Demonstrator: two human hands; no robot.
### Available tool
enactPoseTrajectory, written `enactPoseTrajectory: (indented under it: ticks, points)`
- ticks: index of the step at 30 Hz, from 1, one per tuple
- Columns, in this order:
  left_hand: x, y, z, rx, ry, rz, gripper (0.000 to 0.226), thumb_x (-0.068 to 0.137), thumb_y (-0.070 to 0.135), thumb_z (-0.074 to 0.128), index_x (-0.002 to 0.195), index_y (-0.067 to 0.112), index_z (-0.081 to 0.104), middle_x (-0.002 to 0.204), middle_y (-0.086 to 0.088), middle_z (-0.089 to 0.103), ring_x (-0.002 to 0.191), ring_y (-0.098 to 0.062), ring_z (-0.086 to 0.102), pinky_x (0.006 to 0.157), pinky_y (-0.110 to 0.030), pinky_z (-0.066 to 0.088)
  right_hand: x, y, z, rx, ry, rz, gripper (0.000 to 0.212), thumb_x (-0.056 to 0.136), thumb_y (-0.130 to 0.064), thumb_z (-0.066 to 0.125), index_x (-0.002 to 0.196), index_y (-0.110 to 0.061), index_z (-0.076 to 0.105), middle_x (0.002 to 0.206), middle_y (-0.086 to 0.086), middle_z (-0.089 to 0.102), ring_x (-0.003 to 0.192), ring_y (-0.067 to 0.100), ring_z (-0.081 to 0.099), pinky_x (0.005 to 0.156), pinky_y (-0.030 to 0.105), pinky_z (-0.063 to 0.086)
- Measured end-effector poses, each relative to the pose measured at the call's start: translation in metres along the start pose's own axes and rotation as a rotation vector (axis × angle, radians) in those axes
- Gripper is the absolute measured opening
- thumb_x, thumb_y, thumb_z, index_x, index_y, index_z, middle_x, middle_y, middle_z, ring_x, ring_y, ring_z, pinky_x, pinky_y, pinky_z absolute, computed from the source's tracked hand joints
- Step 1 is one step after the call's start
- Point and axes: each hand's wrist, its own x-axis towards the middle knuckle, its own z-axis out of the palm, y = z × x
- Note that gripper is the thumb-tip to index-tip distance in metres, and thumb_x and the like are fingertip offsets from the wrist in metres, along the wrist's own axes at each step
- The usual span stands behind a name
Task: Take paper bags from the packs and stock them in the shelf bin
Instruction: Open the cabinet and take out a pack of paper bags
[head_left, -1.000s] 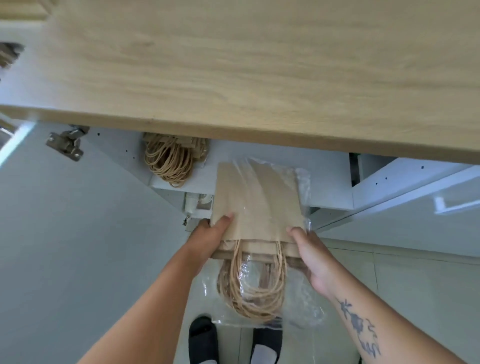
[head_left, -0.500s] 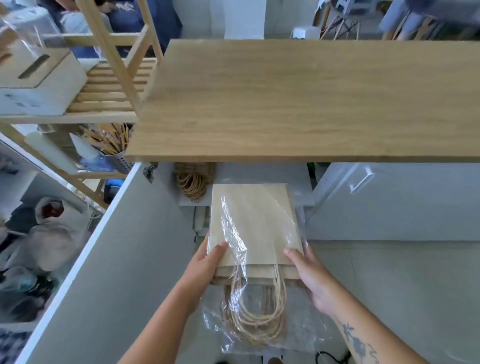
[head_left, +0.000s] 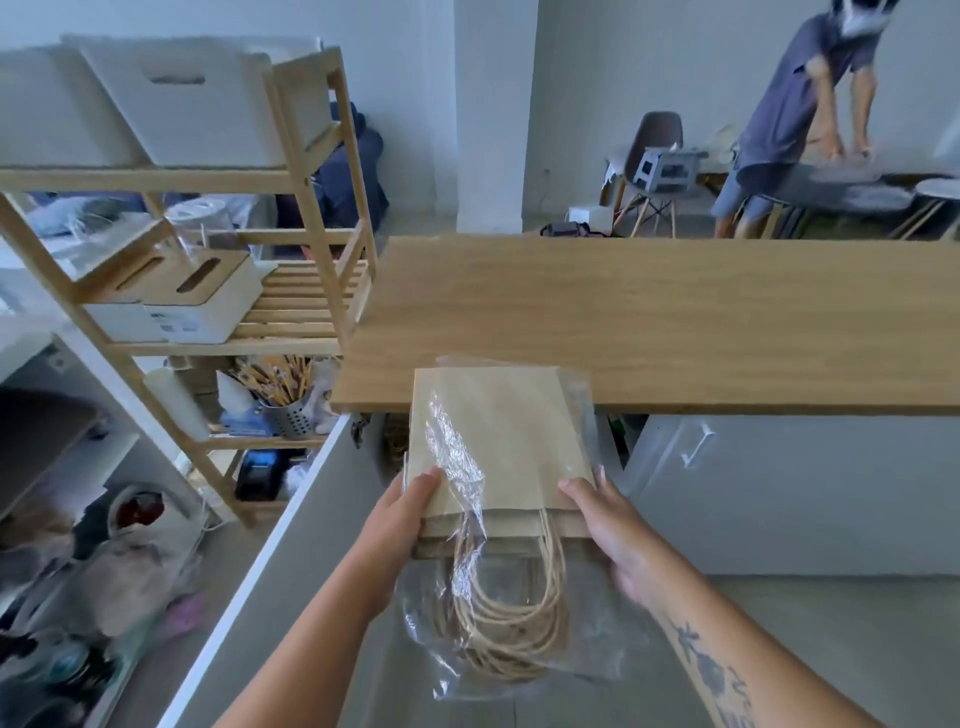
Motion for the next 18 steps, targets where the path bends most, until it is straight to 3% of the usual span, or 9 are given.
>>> enactPoseTrajectory:
  ticks: [3,5,9,14,18]
  points:
    - [0.014,0.030,0.002,-0.011,0.003,0.055,0.032,0.093,0.049,0.056,0.116,0.028,0.063,0.100,-0.005,0.077,0.091,-0.028,0.074,0.091,-0.049,0.056,0.023,-0.024,-0.001,0.007,0.016,0.008,0.078,0.066,-0.068,0.066,0.137,-0.046,0.044,0.136,-0.010,0.058,0.126,0.024,0.054,0.109,0.053,0.040]
    - [0.028,0.049,0.007,-0.002,0.007,0.090,0.030,0.094,0.048,0.055,0.115,0.029,0.063,0.099,-0.002,0.077,0.091,-0.025,0.074,0.091,-0.047,0.056,0.054,-0.031,-0.011,0.018,0.021,0.000,0.080,0.059,-0.072,0.069,0.132,-0.048,0.048,0.131,-0.005,0.063,0.123,0.025,0.057,0.107,0.054,0.042]
    - [0.066,0.083,0.022,-0.004,0.047,0.110,0.033,0.091,0.049,0.059,0.110,0.022,0.065,0.097,-0.007,0.077,0.089,-0.028,0.074,0.090,-0.049,0.057,0.083,-0.077,-0.015,0.046,0.027,-0.013,0.078,0.060,-0.065,0.069,0.130,-0.035,0.054,0.125,0.002,0.065,0.114,0.028,0.061,0.102,0.053,0.047]
    - [0.133,0.111,0.057,-0.033,0.077,0.097,0.028,0.092,0.047,0.059,0.108,0.025,0.063,0.095,-0.009,0.077,0.091,-0.033,0.073,0.089,-0.055,0.056,0.155,-0.113,-0.043,0.072,0.013,-0.069,0.082,0.057,-0.063,0.072,0.131,-0.034,0.054,0.125,-0.001,0.067,0.114,0.024,0.063,0.104,0.051,0.047]
    - [0.184,0.131,0.088,-0.025,0.112,0.091,0.026,0.093,0.045,0.058,0.107,0.024,0.063,0.087,-0.007,0.077,0.079,-0.030,0.074,0.081,-0.049,0.059,0.198,-0.148,-0.064,0.047,-0.004,-0.080,0.070,0.060,-0.057,0.067,0.125,-0.031,0.057,0.119,0.001,0.070,0.109,0.024,0.065,0.099,0.051,0.051]
